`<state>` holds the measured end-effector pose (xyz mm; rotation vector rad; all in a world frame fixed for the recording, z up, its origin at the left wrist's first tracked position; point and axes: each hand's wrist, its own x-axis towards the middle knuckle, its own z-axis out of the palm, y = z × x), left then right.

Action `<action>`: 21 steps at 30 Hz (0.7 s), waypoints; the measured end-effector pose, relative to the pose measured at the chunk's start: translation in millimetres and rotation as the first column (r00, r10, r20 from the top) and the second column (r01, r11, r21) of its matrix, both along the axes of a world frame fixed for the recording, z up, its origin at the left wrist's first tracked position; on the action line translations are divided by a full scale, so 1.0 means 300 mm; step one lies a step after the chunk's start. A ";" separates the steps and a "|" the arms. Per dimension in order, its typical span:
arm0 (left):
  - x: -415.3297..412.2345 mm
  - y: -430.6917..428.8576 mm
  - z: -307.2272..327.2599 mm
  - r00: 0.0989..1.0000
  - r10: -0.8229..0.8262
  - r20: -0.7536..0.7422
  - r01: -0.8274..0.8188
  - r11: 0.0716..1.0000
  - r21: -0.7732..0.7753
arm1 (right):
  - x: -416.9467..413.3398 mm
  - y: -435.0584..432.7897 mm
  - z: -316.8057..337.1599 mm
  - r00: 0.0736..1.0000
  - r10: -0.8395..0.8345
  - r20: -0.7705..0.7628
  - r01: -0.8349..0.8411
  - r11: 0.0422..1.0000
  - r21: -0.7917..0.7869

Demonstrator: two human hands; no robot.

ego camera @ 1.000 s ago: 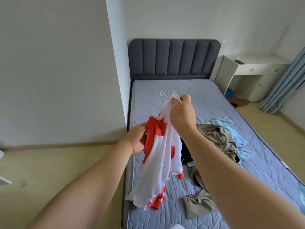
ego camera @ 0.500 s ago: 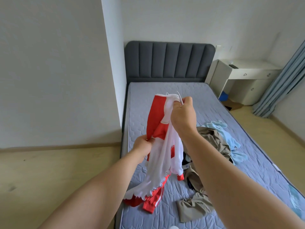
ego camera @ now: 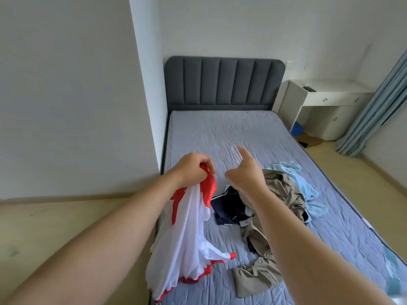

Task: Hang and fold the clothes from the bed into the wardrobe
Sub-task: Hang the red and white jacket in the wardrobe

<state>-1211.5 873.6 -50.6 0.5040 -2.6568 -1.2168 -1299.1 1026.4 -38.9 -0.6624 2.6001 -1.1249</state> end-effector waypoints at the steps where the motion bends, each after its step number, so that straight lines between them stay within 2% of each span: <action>1: 0.003 0.008 0.012 0.999 -0.003 -0.034 0.004 1.000 0.013 | 0.003 -0.007 -0.015 0.999 0.049 0.014 -0.050 0.998 0.038; 4: 0.019 0.002 0.066 0.995 -0.040 -0.094 0.049 0.994 0.101 | 0.022 -0.026 -0.053 0.977 0.167 0.134 -0.179 0.980 0.085; 6: 0.030 -0.008 0.106 0.992 -0.093 -0.084 0.100 0.992 0.077 | 0.041 -0.046 -0.072 0.962 0.182 0.204 -0.200 0.977 0.073; 9: 0.044 -0.031 0.121 0.994 -0.083 -0.068 0.079 0.995 -0.069 | 0.065 -0.085 -0.076 0.981 0.114 0.154 -0.118 0.993 0.018; 12: 0.063 -0.073 0.066 0.996 0.065 -0.054 -0.069 0.995 -0.072 | 0.061 -0.115 -0.049 0.997 0.064 0.046 -0.063 0.998 -0.031; 14: 0.085 -0.080 0.000 0.991 0.134 0.006 -0.133 0.985 -0.108 | 0.050 -0.130 -0.027 0.998 0.060 -0.013 -0.060 0.996 -0.058; 16: 0.097 -0.072 -0.092 0.984 0.154 0.088 -0.133 0.967 -0.216 | 0.046 -0.148 -0.003 0.996 0.057 -0.063 -0.062 0.994 -0.090; 17: 0.106 -0.065 -0.139 0.972 0.190 0.142 -0.156 0.963 -0.222 | 0.043 -0.155 0.008 0.996 0.044 -0.072 -0.052 0.992 -0.119; 21: 0.133 -0.064 -0.285 0.921 0.279 0.272 -0.278 0.960 -0.043 | 0.018 -0.149 0.054 0.999 -0.023 -0.048 0.012 0.975 -0.220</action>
